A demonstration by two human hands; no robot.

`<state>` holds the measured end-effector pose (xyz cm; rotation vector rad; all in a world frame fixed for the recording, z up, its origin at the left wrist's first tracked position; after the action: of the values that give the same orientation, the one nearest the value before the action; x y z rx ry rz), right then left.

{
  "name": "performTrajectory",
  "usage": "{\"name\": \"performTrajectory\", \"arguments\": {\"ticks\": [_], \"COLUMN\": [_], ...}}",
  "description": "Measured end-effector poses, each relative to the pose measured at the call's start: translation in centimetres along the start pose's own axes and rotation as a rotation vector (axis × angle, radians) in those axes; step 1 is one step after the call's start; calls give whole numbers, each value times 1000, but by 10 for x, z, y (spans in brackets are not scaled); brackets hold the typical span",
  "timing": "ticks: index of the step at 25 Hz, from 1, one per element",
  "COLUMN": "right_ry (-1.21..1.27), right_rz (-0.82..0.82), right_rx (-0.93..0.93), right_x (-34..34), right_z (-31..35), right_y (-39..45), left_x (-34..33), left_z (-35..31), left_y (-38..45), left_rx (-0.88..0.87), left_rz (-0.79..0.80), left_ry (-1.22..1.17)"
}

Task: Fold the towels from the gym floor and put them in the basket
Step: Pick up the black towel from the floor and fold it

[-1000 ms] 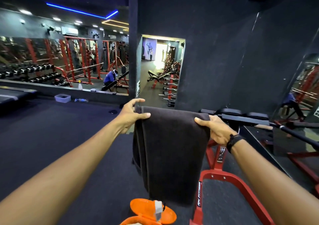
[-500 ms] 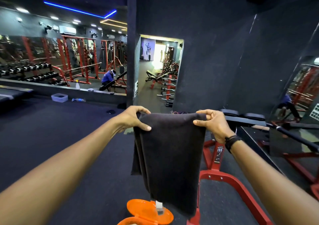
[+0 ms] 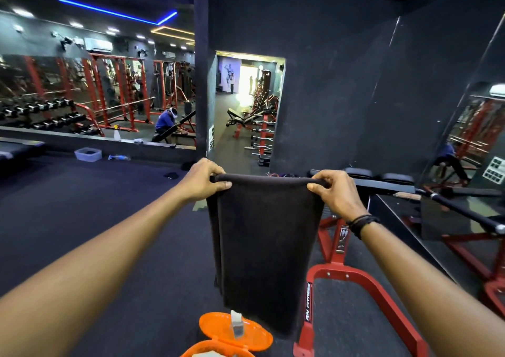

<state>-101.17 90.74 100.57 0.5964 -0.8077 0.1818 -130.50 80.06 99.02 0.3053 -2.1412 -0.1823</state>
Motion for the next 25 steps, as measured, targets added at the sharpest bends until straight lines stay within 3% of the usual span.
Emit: {"name": "performTrajectory", "arguments": {"ticks": [2,6,8,9,10,11,13,15,18,20,23,25], "right_ry": [-77,40,250,468,670,767,658,732,952,942,922,931], "right_rz": [43,499,419,354,368,473,655,634,631,639,388,361], "right_rx": [12,49,109,87,34,-32,-111,-197,-280,-329,-383,-369], "right_x": [-3,-25,4,24,29,18,-23,-52,-81,-100,-108,-104], "right_z": [-12,-9,16,23,25,25,9,-7,-18,-25,-43,-38], "right_y": [7,0,15,21,25,18,-13,-29,-40,-47,-43,-38], "left_x": [-4,-12,18,36,43,35,-8,-36,-50,-59,-63,-64], "left_z": [-2,0,-22,-29,-33,-35,-16,19,46,60,86,83], "left_y": [-4,-2,6,9,9,6,-20,-33,-34,-33,-44,-51], "left_rx": [-51,-8,-88,-103,-100,-75,58,252,425,527,685,670], "left_rz": [38,268,139,18,2,103,331,316,85,20,-126,-100], "left_ry": [-42,70,-235,-510,-709,-786,-668,-643,-1015,-1049,-1003,-1099]}}
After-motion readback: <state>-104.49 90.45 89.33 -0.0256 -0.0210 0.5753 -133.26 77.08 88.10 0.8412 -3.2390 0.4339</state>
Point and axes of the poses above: each hand's wrist, its own y-axis towards the middle knuckle, its own x-axis out of the back of the hand, z = x × y, the point moved 8 cm from there along y, towards the middle knuckle, and after that the axes turned 7 degrees about z, right-handed, at the moved point
